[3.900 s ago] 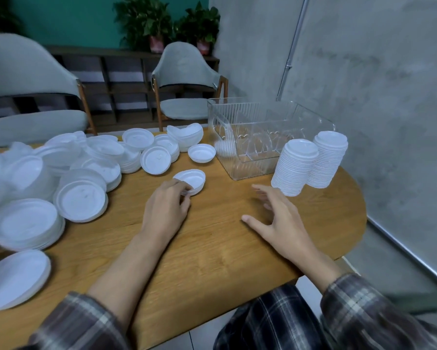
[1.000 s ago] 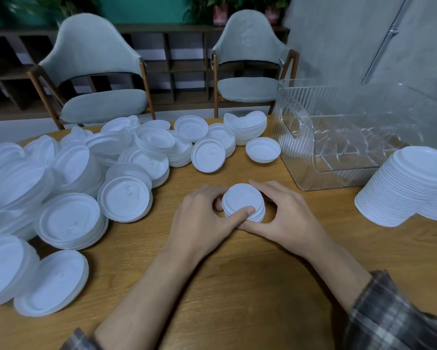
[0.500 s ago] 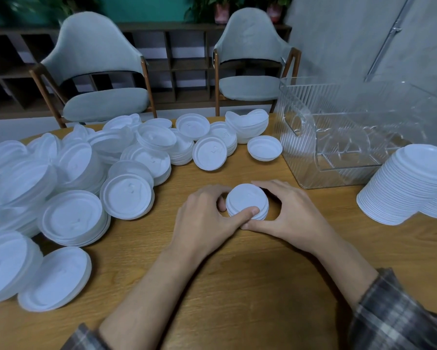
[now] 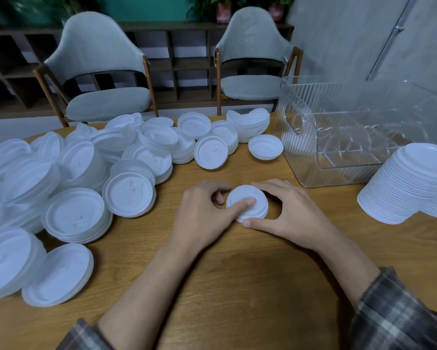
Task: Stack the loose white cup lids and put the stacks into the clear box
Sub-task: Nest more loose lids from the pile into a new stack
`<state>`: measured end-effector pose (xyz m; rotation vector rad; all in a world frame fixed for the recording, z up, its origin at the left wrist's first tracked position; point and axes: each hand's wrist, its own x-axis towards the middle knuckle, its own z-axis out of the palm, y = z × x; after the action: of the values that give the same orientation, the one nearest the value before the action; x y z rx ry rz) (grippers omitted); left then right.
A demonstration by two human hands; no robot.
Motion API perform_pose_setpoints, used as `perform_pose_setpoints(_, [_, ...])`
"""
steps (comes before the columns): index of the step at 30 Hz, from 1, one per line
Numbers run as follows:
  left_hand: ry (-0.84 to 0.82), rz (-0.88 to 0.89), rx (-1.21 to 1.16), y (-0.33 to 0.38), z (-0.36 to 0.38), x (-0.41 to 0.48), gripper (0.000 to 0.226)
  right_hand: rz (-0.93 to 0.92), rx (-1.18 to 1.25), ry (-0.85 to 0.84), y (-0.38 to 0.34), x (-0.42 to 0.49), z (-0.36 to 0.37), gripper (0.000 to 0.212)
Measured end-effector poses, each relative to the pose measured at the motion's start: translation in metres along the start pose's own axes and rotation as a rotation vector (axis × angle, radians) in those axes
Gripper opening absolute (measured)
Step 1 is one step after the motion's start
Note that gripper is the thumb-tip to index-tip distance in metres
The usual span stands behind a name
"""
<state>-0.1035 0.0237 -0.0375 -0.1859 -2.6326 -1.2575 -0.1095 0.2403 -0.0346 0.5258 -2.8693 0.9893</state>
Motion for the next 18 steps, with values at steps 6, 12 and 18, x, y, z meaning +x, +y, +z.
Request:
perform_pose_setpoints(6, [0.141,0.102,0.088,-0.015,-0.006,0.028,0.025,0.038,0.004,0.021,-0.006,0.001,0.003,0.091])
perform_pose_setpoints(12, [0.150,0.201,0.277,-0.018,0.004,0.058,0.034,0.046,0.018,0.044,-0.005,0.002,0.006,0.087])
perform_pose_setpoints(18, [0.180,0.202,0.271,-0.025,0.008,0.061,0.026,0.030,0.024,0.051,-0.004,0.003,0.008,0.079])
